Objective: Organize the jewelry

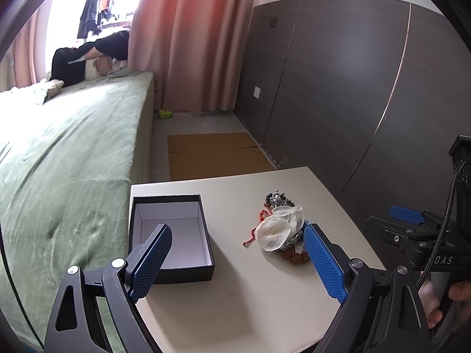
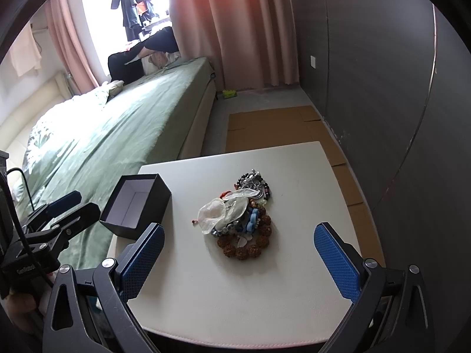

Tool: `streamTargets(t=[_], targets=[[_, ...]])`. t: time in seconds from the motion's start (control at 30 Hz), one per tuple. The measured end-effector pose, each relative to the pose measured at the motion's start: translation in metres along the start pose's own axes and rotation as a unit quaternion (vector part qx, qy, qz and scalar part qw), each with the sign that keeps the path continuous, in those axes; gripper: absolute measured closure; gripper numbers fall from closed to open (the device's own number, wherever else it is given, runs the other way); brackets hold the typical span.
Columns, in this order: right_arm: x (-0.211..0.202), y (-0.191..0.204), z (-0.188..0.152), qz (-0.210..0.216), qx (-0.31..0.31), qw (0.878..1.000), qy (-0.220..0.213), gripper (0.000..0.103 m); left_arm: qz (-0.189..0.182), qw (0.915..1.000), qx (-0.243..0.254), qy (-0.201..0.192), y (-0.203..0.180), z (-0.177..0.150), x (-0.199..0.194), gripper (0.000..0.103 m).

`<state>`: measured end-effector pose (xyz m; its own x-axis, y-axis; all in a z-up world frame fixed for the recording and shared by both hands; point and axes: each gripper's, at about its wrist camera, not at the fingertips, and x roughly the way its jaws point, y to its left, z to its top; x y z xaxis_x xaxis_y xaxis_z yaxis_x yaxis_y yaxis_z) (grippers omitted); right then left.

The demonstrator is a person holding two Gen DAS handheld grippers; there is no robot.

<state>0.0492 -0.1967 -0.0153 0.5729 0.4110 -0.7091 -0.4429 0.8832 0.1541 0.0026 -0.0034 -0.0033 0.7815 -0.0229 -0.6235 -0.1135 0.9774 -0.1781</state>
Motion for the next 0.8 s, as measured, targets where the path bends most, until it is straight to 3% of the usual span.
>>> streamTargets(t=[0.4, 0.8], targets=[[-0.002, -0.003, 0.001, 0.003, 0.007, 1.0, -0.002, 0.001, -0.004, 1.0, -0.007, -0.005, -0.005, 0.006, 0.005, 0.012], [-0.005, -0.036, 0.01, 0.007, 0.089, 0.996, -0.009, 0.001, -0.01, 0.9999, -0.005, 0.006, -0.018, 0.008, 0.041, 0.012]])
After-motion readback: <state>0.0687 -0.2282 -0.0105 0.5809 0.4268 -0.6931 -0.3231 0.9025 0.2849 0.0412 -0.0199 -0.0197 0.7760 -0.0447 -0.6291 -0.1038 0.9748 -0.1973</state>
